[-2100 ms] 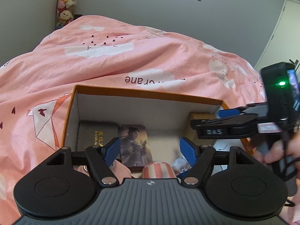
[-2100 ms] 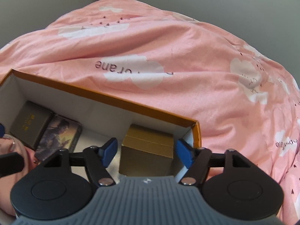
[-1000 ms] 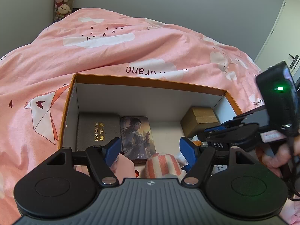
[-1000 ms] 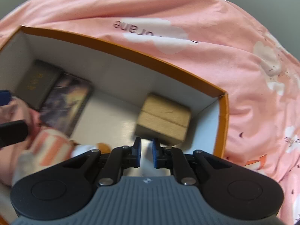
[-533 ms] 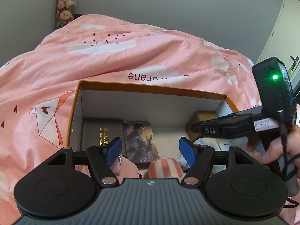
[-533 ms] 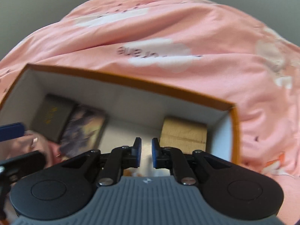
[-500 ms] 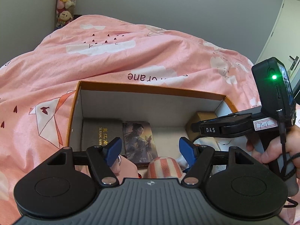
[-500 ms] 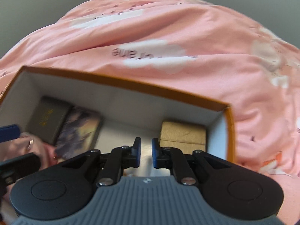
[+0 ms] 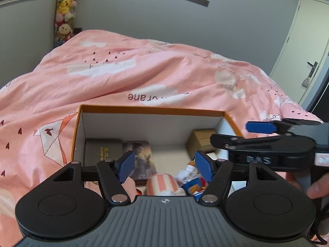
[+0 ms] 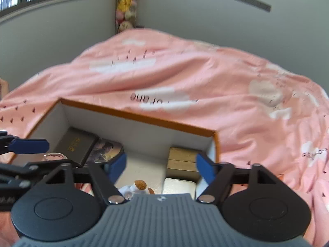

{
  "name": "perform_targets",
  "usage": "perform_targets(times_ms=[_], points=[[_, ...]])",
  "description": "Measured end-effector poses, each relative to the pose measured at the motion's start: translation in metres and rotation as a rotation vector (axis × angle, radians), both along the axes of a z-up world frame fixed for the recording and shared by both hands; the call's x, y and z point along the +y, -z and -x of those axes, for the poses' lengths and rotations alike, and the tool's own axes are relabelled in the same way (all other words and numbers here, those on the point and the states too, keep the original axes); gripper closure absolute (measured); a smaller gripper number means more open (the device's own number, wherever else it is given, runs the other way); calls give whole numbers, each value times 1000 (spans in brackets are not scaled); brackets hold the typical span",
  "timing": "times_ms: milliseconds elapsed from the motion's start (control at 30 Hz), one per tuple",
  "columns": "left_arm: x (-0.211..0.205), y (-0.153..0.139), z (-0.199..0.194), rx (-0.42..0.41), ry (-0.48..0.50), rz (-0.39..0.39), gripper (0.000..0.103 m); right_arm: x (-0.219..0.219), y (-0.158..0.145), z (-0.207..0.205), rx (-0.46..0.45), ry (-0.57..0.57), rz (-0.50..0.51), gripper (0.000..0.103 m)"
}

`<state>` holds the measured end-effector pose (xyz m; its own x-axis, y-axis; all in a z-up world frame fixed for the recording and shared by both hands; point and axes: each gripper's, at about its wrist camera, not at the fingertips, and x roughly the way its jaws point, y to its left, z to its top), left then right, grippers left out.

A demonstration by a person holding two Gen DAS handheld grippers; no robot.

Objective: Organize objects
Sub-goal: 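Withdraw both grippers from the box toward the tape measure and crocheted orange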

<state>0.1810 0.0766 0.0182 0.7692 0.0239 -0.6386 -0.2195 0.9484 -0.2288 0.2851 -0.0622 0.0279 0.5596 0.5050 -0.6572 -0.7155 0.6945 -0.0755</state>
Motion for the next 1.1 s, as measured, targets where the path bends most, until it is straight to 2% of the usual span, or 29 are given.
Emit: perform_targets(times_ms=[167, 267, 367, 500, 667, 767, 933, 1100], points=[[-14, -13, 13, -21, 41, -19, 29, -34, -21, 26, -37, 20, -79, 10], [-22, -21, 25, -28, 72, -25, 30, -56, -32, 49, -113, 62, -99, 1], [-27, -28, 38, -29, 102, -22, 30, -76, -38, 71, -195, 92, -118, 1], [-37, -35, 55, -27, 140, -17, 33, -102, -41, 92, -182, 107, -143, 1], [-53, -29, 67, 28, 223, 26, 36, -128, -27, 106, -100, 136, -135, 1], [-62, -13, 69, 89, 265, 61, 37, -139, -12, 109, -10, 138, -106, 1], [-78, 22, 72, 199, 329, 85, 37, -159, 18, 110, 149, 205, -127, 3], [-98, 58, 75, 324, 392, 83, 38, -168, 49, 121, 237, 224, -109, 15]])
